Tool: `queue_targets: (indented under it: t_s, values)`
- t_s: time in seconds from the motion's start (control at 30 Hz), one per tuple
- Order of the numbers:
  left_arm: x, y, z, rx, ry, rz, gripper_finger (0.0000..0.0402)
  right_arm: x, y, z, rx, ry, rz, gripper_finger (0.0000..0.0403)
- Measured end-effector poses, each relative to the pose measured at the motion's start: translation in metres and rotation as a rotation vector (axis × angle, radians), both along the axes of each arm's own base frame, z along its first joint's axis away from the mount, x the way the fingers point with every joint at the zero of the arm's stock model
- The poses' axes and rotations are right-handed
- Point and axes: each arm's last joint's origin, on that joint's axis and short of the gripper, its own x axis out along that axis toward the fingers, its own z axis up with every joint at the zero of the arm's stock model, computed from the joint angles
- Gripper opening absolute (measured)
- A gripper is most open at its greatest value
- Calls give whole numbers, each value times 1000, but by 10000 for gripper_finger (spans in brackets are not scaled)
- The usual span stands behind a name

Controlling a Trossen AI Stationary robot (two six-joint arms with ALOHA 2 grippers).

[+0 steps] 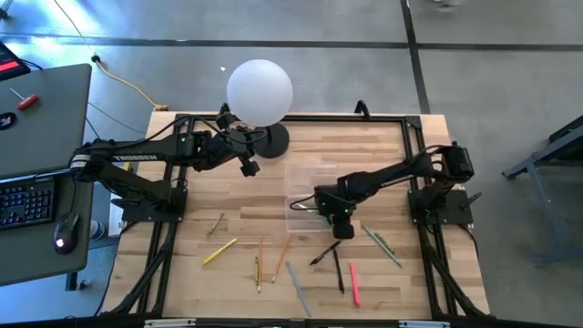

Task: Pick & place school supplies into a supply box
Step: Put the green scissors into the transparent supply box, then put the light blue pencil into the transparent supply box

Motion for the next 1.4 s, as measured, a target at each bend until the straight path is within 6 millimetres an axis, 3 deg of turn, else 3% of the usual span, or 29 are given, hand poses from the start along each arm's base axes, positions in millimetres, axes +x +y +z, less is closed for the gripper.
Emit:
queue_targets:
  t_s: [0.47,0.9,1.07,1.2,1.4]
  values:
    - [0,0,0,0,-1,0,159,12,-1,11,-68,-66,1,143]
    - [0,0,0,1,0,0,159,24,0,29,-129,-146,114,125]
    - [0,0,0,0,7,0,159,33,-1,63,-175,-157,3,122]
    - [-3,0,-4,-21,36,16,159,29,4,86,-211,-68,-94,122]
    - [-10,-1,-10,-77,89,55,159,6,28,94,-243,161,-271,122]
